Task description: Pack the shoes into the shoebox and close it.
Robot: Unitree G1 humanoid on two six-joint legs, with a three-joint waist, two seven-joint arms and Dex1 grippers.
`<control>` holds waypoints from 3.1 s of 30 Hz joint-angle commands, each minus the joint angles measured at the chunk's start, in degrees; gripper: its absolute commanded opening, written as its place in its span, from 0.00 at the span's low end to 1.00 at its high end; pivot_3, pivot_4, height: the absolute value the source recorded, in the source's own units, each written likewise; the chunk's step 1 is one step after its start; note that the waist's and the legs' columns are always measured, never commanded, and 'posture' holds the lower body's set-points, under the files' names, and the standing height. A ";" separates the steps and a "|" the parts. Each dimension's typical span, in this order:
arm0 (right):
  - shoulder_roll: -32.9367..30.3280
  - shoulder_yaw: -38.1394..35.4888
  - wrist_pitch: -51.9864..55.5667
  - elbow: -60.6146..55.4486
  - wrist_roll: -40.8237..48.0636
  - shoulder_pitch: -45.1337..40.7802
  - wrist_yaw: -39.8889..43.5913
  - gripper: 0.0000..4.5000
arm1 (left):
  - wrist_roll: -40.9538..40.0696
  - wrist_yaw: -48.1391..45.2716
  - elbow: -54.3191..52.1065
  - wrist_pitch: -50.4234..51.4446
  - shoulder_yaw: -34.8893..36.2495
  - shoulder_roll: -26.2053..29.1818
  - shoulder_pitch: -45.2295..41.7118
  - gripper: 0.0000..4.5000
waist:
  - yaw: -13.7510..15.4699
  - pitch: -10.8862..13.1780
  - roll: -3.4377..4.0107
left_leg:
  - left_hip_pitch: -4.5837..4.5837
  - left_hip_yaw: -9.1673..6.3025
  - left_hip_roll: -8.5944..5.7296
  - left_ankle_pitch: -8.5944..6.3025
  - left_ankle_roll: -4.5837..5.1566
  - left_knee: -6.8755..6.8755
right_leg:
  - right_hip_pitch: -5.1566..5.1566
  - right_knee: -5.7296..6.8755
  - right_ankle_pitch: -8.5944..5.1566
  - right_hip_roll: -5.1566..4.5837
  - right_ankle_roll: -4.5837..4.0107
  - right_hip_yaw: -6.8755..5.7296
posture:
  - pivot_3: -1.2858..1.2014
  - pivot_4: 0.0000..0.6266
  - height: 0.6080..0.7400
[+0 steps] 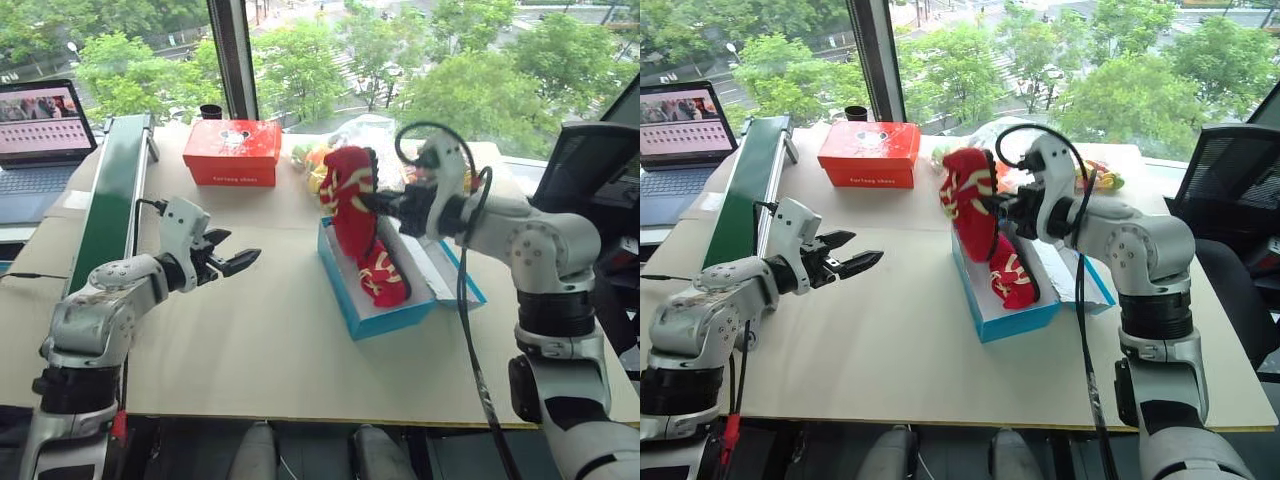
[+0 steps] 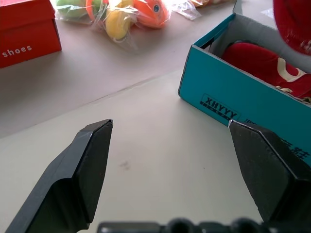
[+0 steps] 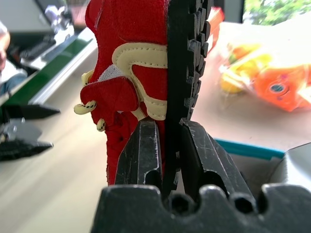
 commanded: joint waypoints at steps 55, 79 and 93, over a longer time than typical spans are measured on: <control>2.48 28.44 -41.62 37.09 -46.56 -3.48 17.88 0.52 | -0.06 5.10 -6.93 1.78 -1.59 -1.90 1.42 0.93 | -0.99 -1.28 -0.87 | 2.36 0.02 0.05 -0.29 -0.42 0.01 | 2.21 -0.46 -0.43 0.00 -0.04 0.04 | 0.52 0.24 0.99; -4.19 10.97 -24.16 13.08 -35.42 -9.86 23.62 0.99 | 1.60 -3.37 -4.46 -0.47 -3.80 4.44 0.03 0.93 | -0.95 -0.35 0.25 | 0.02 0.05 -0.03 -0.13 0.19 -0.05 | 0.01 -0.16 -0.02 0.02 0.05 0.11 | 0.52 0.24 0.99; -0.73 10.20 -24.94 10.04 -30.80 -6.53 22.67 0.16 | 2.64 -9.33 -3.21 -3.41 -7.22 6.09 -1.72 0.93 | -1.32 -0.27 0.26 | 0.10 0.07 0.00 -0.12 0.20 -0.01 | 0.02 -0.04 -0.02 0.07 0.04 0.15 | 0.52 0.24 0.99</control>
